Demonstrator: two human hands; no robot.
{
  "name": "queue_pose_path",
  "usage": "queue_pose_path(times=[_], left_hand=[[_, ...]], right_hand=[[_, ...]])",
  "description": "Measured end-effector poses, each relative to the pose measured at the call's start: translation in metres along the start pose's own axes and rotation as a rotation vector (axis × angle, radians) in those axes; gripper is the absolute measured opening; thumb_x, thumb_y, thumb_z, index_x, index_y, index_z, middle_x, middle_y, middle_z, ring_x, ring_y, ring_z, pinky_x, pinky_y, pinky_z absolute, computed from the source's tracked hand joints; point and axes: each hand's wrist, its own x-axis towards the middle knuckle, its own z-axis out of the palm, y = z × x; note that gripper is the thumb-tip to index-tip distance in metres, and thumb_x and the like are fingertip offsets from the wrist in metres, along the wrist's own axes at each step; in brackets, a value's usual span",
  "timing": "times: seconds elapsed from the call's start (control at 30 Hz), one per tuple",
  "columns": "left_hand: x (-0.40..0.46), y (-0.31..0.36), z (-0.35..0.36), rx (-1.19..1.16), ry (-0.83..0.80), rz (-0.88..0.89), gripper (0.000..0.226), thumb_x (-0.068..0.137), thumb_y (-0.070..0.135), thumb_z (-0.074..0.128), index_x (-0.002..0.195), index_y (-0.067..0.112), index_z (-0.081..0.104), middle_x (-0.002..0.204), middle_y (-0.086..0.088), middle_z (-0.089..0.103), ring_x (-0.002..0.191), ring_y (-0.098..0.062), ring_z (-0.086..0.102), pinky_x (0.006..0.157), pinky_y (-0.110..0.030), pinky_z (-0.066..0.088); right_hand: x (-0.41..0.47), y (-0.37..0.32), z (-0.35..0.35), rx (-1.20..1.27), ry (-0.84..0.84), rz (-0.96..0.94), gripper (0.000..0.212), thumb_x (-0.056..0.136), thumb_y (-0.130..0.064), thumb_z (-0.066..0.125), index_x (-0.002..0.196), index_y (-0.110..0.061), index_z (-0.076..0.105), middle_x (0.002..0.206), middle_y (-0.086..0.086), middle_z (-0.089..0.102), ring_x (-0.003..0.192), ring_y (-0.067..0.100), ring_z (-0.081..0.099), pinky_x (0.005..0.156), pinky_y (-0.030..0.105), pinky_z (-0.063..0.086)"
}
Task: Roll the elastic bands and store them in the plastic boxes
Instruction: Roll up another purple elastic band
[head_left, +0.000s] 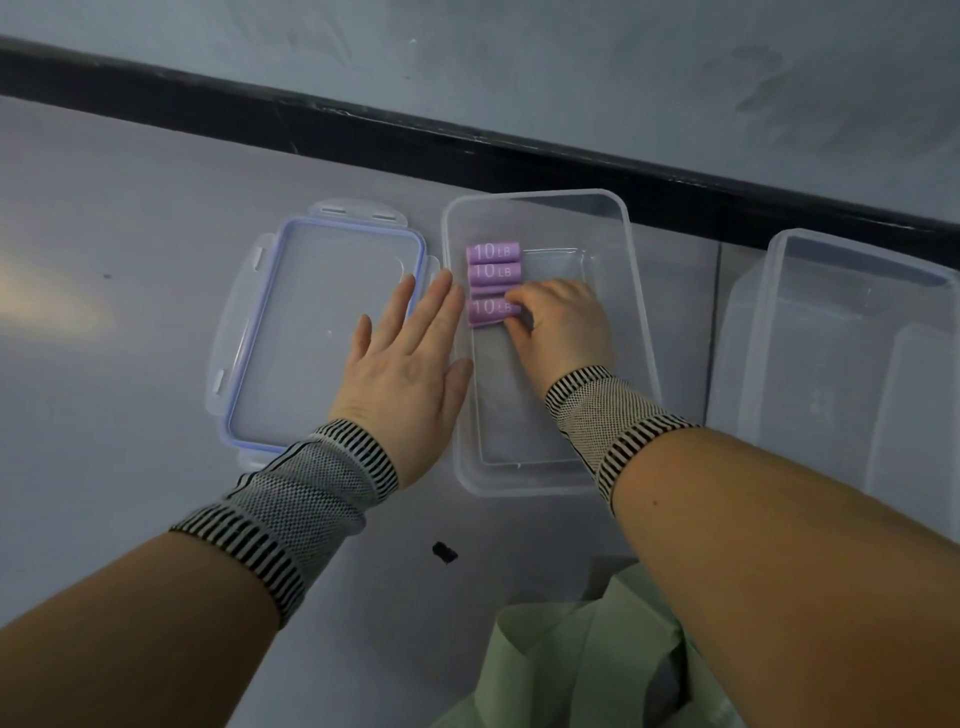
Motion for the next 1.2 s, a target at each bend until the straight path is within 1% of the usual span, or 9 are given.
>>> queue_pose_path(times=[0.1, 0.17, 0.23, 0.37, 0.6, 0.73, 1.03, 1.2], left_hand=[[-0.0001, 0.0007, 0.0012, -0.017, 0.008, -0.007, 0.07, 0.085, 0.049, 0.006, 0.15, 0.022, 0.003, 0.152, 0.015, -0.01, 0.145, -0.016, -0.008, 0.115, -0.048, 0.006], [-0.0005, 0.0002, 0.0021, -0.023, 0.01, -0.013, 0.071, 0.085, 0.049, 0.006, 0.15, 0.022, 0.002, 0.149, 0.017, -0.013, 0.144, -0.014, -0.009, 0.115, -0.048, 0.006], [-0.0004, -0.0003, 0.0024, -0.018, 0.011, -0.011, 0.07, 0.085, 0.049, 0.006, 0.15, 0.022, 0.001, 0.149, 0.017, -0.013, 0.144, -0.014, -0.009, 0.115, -0.048, 0.005], [0.0002, 0.0001, 0.003, -0.015, 0.01, -0.014, 0.07, 0.085, 0.049, 0.005, 0.15, 0.023, -0.001, 0.149, 0.017, -0.013, 0.144, -0.015, -0.01, 0.115, -0.047, 0.003], [-0.0003, 0.0001, 0.0039, -0.031, 0.021, -0.014, 0.07, 0.085, 0.049, 0.006, 0.15, 0.023, 0.001, 0.148, 0.018, -0.014, 0.145, -0.015, -0.008, 0.115, -0.048, 0.005], [-0.0001, -0.0003, 0.0043, -0.033, 0.026, -0.014, 0.07, 0.085, 0.049, 0.006, 0.15, 0.022, 0.002, 0.148, 0.018, -0.013, 0.145, -0.015, -0.007, 0.115, -0.048, 0.006], [0.0001, 0.0009, 0.0048, -0.037, 0.027, -0.011, 0.07, 0.085, 0.048, 0.007, 0.15, 0.022, 0.003, 0.147, 0.019, -0.012, 0.144, -0.014, -0.007, 0.115, -0.049, 0.006], [-0.0001, -0.0001, 0.0053, -0.03, 0.023, -0.013, 0.069, 0.086, 0.048, 0.006, 0.15, 0.023, 0.002, 0.148, 0.018, -0.012, 0.144, -0.014, -0.008, 0.115, -0.049, 0.005]], right_hand=[[0.0, 0.0, 0.0033, -0.016, 0.018, -0.018, 0.022, 0.087, -0.025, 0.064, 0.106, -0.015, 0.067, 0.109, 0.006, 0.065, 0.107, 0.027, 0.055, 0.091, 0.04, 0.044], [-0.0012, 0.0004, 0.0054, 0.004, 0.067, -0.029, 0.021, 0.083, -0.022, 0.068, 0.102, -0.013, 0.069, 0.111, 0.006, 0.065, 0.108, 0.029, 0.055, 0.092, 0.042, 0.046], [-0.0023, 0.0004, 0.0066, 0.021, 0.102, -0.028, 0.022, 0.081, -0.02, 0.07, 0.101, -0.012, 0.069, 0.115, 0.008, 0.063, 0.11, 0.029, 0.055, 0.093, 0.041, 0.044], [-0.0028, -0.0002, 0.0052, 0.031, 0.093, -0.012, 0.023, 0.082, -0.02, 0.069, 0.104, -0.012, 0.069, 0.122, 0.008, 0.06, 0.115, 0.029, 0.053, 0.094, 0.039, 0.041], [-0.0034, 0.0003, 0.0048, 0.038, 0.095, 0.004, 0.024, 0.083, -0.021, 0.068, 0.106, -0.013, 0.069, 0.121, 0.007, 0.059, 0.116, 0.026, 0.051, 0.095, 0.035, 0.039], [-0.0032, 0.0009, 0.0059, 0.039, 0.116, 0.005, 0.022, 0.082, -0.021, 0.07, 0.102, -0.013, 0.069, 0.116, 0.006, 0.061, 0.111, 0.026, 0.053, 0.091, 0.035, 0.041], [-0.002, 0.0023, 0.0064, 0.02, 0.084, 0.003, 0.025, 0.084, -0.024, 0.066, 0.107, -0.014, 0.068, 0.118, 0.005, 0.06, 0.111, 0.024, 0.053, 0.094, 0.033, 0.039], [-0.0025, 0.0024, 0.0081, 0.052, 0.121, -0.004, 0.021, 0.081, -0.021, 0.07, 0.1, -0.012, 0.07, 0.113, 0.007, 0.063, 0.104, 0.027, 0.058, 0.09, 0.036, 0.043]])
